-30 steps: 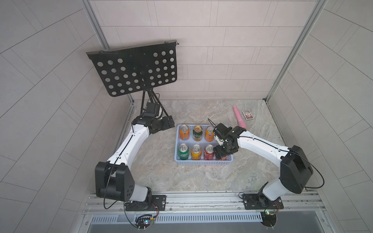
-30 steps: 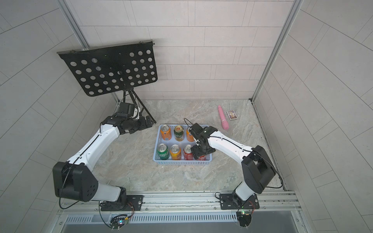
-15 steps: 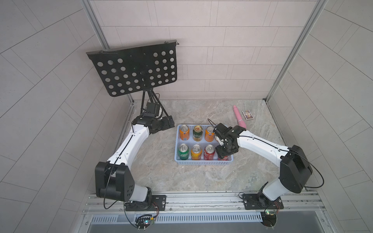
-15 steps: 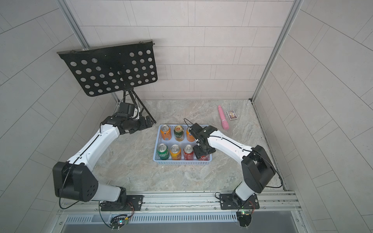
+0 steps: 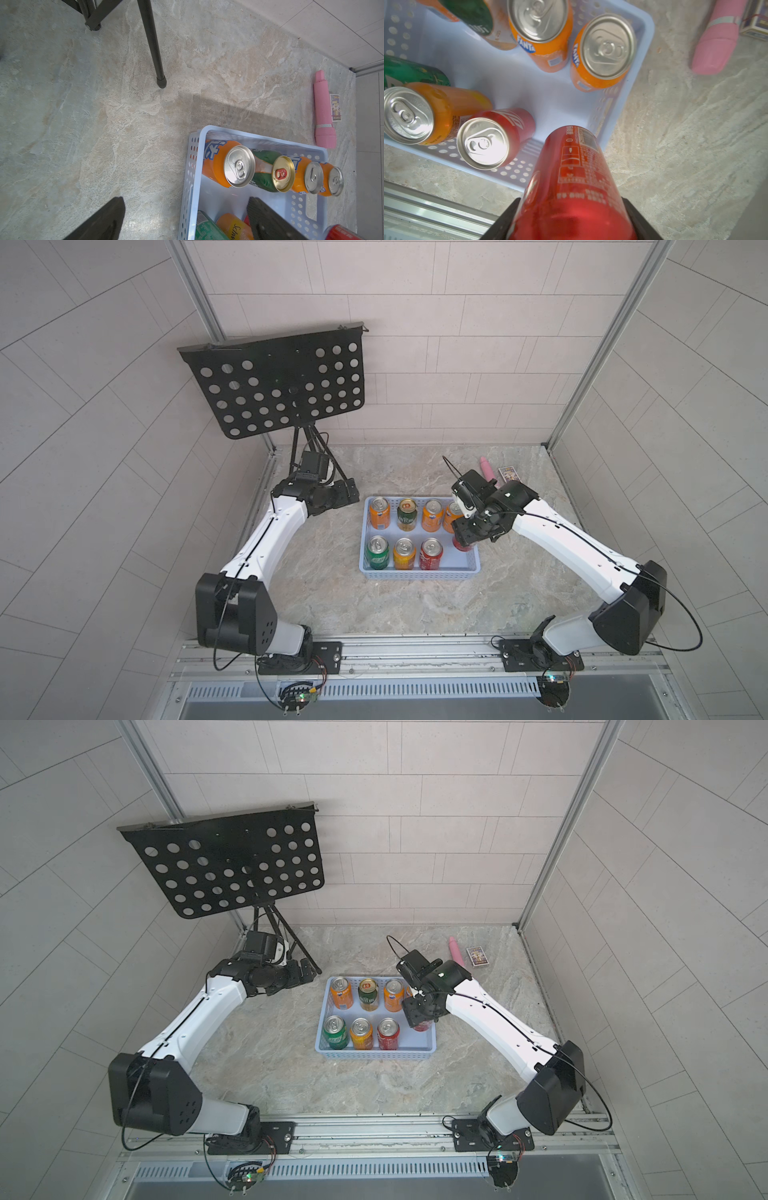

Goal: Take out the drinks from the basket
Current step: Pick up the drink from the basket, then place the drink at the center of the board.

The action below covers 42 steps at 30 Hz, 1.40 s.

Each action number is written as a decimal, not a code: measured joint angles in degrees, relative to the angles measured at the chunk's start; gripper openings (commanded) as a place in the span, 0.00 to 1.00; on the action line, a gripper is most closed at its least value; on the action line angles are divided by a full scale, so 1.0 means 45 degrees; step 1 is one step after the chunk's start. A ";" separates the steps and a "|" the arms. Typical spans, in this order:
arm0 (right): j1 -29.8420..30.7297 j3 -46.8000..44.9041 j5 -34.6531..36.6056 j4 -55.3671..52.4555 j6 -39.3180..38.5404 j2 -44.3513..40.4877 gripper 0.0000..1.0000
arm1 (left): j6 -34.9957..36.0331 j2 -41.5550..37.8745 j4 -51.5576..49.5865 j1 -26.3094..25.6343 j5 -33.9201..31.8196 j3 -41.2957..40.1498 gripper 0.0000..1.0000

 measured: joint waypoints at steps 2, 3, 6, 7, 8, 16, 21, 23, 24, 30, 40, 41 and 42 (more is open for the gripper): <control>-0.0413 0.0102 0.0146 -0.0267 -0.0112 -0.0199 0.33 | 0.0029 0.0000 0.0000 0.0000 0.0000 0.0000 1.00; -0.0631 0.0112 0.0233 -0.0369 -0.0170 -0.0296 0.33 | 0.0029 0.0000 0.0000 0.0000 0.0000 0.0000 1.00; -0.1418 0.0034 0.0364 -0.0573 -0.0408 -0.0549 0.33 | 0.0024 -0.0010 0.0000 0.0000 0.0000 0.0000 1.00; -0.1700 -0.0087 0.0355 -0.0539 -0.0505 -0.0622 0.33 | 0.0024 -0.0010 0.0000 0.0000 0.0000 0.0000 1.00; -0.1987 -0.0267 0.0350 -0.0486 -0.0568 -0.0675 0.33 | 0.0029 -0.0010 0.0000 0.0000 0.0000 0.0000 1.00; -0.3279 -0.2637 -0.0136 0.0398 -0.0743 -0.0539 0.32 | 0.0029 -0.0015 -0.0005 0.0000 0.0000 0.0000 1.00; -0.3269 -0.4075 -0.0937 0.1501 -0.0665 -0.0515 0.32 | 0.0029 -0.0015 0.0000 0.0000 0.0015 -0.0005 1.00; -0.3269 -0.4420 -0.1141 0.1826 -0.0636 -0.0398 0.32 | 0.0029 -0.0015 0.0000 0.0000 0.0029 -0.0005 1.00; -0.3269 -0.4522 -0.1156 0.1962 -0.0627 -0.0350 0.32 | 0.0029 -0.0015 -0.0005 0.0000 0.0034 -0.0005 1.00; -0.3269 -0.5134 -0.1214 0.2837 -0.0554 -0.0291 0.38 | 0.0029 -0.0015 -0.0005 0.0000 0.0010 -0.0005 1.00; -0.3240 -0.5425 -0.1180 0.3186 -0.0321 -0.0369 0.73 | 0.0039 -0.0015 -0.0015 0.0000 -0.0010 -0.0010 1.00; -0.3240 -0.5430 -0.1180 0.3181 -0.0287 -0.0379 0.76 | 0.0039 -0.0015 -0.0015 0.0000 -0.0010 -0.0010 1.00; -0.3240 -0.5430 -0.1166 0.3177 -0.0262 -0.0389 0.78 | 0.0039 -0.0015 -0.0015 0.0000 -0.0005 -0.0010 1.00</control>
